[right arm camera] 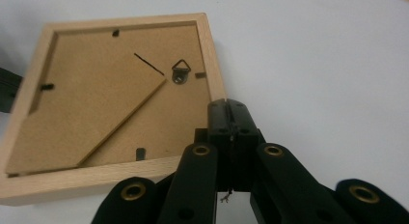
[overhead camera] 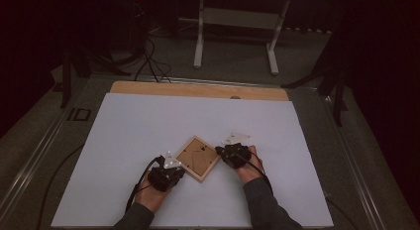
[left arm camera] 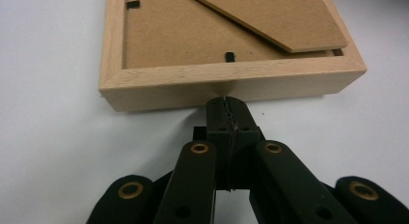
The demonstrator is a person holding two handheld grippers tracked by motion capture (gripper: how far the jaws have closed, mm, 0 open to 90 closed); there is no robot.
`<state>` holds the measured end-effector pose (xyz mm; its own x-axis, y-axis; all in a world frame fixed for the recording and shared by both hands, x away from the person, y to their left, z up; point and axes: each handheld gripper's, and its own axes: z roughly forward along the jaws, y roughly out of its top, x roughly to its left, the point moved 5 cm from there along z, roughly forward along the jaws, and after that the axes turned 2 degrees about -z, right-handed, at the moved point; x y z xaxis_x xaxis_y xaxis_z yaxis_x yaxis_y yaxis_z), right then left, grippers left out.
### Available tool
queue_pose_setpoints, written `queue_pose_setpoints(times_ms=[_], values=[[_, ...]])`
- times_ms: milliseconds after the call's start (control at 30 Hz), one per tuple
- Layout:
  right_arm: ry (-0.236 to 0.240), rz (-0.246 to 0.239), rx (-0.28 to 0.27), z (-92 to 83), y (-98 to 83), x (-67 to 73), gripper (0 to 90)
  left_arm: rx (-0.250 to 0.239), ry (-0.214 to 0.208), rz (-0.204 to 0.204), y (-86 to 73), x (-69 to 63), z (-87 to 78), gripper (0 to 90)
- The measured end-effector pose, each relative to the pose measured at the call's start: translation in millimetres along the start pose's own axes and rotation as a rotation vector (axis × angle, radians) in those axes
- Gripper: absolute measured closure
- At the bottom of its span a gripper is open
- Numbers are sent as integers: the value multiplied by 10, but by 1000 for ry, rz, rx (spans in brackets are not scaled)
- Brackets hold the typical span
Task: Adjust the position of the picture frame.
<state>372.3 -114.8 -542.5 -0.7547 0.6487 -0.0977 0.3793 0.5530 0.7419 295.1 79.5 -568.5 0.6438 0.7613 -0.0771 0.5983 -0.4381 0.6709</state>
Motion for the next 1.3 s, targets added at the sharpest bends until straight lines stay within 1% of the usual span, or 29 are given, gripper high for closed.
queue_pose_setpoints(times_ms=[33, 100, 167, 200, 267, 300, 367, 400, 467, 633, 733, 800, 867, 1000, 1100, 1200, 1300], values=[[-9, -6, -1, 3, 1, 10, 897, 0, 4, 4, 1, -10, 1, 895], [-21, 3, -15, 14, 1, 4, 898, 1, -3, 7, 3, -26, 2, 895], [-46, 20, -19, 26, -2, -43, 897, 5, -9, 13, 1, -48, 2, 896], [-58, 31, -17, 29, -5, -72, 897, 5, -16, 9, 0, -74, 3, 895], [-73, 48, -6, 49, -23, -122, 897, 6, -27, 23, -5, -127, 8, 895], [-73, 50, 5, 62, -38, -132, 898, 6, -28, 32, -3, -149, 11, 896], [-71, 38, 24, 80, -65, -120, 898, 10, -35, 33, 1, -169, 15, 895], [-76, 31, 27, 83, -72, -115, 898, 10, -37, 30, 2, -169, 17, 896], [-65, 37, 30, 78, -83, -101, 898, 12, -40, 27, 2, -166, 15, 896], [-65, 37, 35, 52, -104, -94, 898, 14, -38, 22, 9, -150, 18, 895], [-56, 48, 31, 29, -127, -94, 898, 15, -20, 13, 26, -105, 24, 895], [-50, 62, 25, 15, -143, -89, 899, 8, 0, -2, 42, -61, 35, 896], [-47, 63, 27, 6, -161, -75, 899, 2, 12, -24, 57, -14, 48, 896], [-45, 73, 28, -10, -178, -58, 899, -6, 37, -45, 80, 57, 67, 896], [-44, 79, 29, -19, -184, -44, 899, -17, 56, -68, 98, 107, 83, 896], [-28, 90, 23, -23, -190, -13, 900, -29, 78, -100, 107, 182, 91, 897], [-13, 97, 12, -17, -189, 39, 900, -32, 103, -121, 105, 260, 82, 897]])
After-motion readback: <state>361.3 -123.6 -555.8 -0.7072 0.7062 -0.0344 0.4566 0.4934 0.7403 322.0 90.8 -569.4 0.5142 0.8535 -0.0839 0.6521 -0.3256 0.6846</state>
